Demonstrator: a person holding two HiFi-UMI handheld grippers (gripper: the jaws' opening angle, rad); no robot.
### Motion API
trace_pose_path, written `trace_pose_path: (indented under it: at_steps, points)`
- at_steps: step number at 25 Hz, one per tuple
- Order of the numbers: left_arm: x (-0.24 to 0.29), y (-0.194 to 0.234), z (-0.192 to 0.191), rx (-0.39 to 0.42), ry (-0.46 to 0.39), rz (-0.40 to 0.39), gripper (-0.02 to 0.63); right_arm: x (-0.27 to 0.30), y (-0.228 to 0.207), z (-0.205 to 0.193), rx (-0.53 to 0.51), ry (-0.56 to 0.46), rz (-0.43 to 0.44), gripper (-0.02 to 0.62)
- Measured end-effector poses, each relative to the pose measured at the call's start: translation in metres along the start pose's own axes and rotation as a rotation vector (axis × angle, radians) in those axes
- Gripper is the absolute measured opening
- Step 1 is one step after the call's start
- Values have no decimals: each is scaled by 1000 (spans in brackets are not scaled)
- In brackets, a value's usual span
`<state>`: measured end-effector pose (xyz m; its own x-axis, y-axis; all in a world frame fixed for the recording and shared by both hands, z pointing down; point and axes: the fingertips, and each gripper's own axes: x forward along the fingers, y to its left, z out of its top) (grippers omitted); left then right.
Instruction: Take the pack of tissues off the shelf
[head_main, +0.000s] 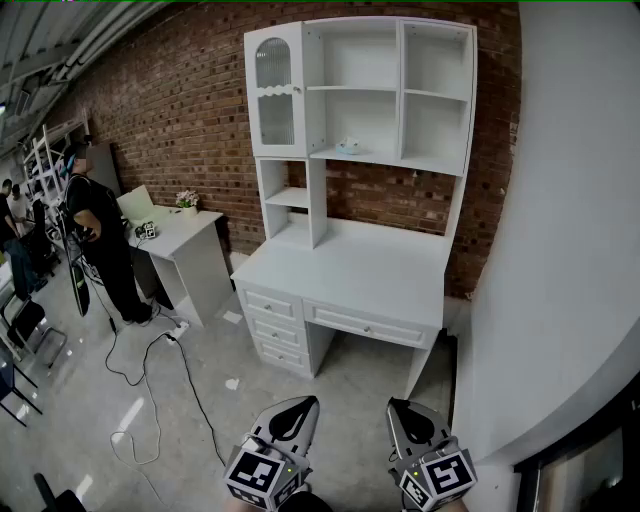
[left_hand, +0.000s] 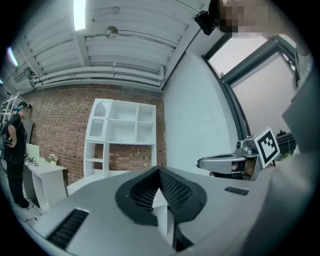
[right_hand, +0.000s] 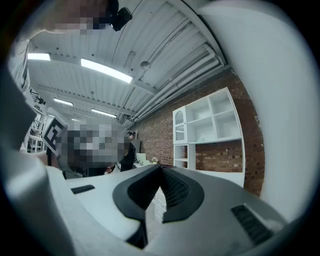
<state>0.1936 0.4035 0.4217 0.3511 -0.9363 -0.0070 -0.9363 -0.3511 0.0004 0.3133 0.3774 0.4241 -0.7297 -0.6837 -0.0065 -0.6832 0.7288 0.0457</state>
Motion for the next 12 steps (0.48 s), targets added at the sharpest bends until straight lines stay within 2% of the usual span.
trace_pose_path:
  at_steps: [6,12]
  points:
    - [5,4,4,-43,-24,23,6,0,-6,1,13,2,-2,6]
    - [13,4,-4,-21,7,27,6,3,-14,-10,14,27,-21,6]
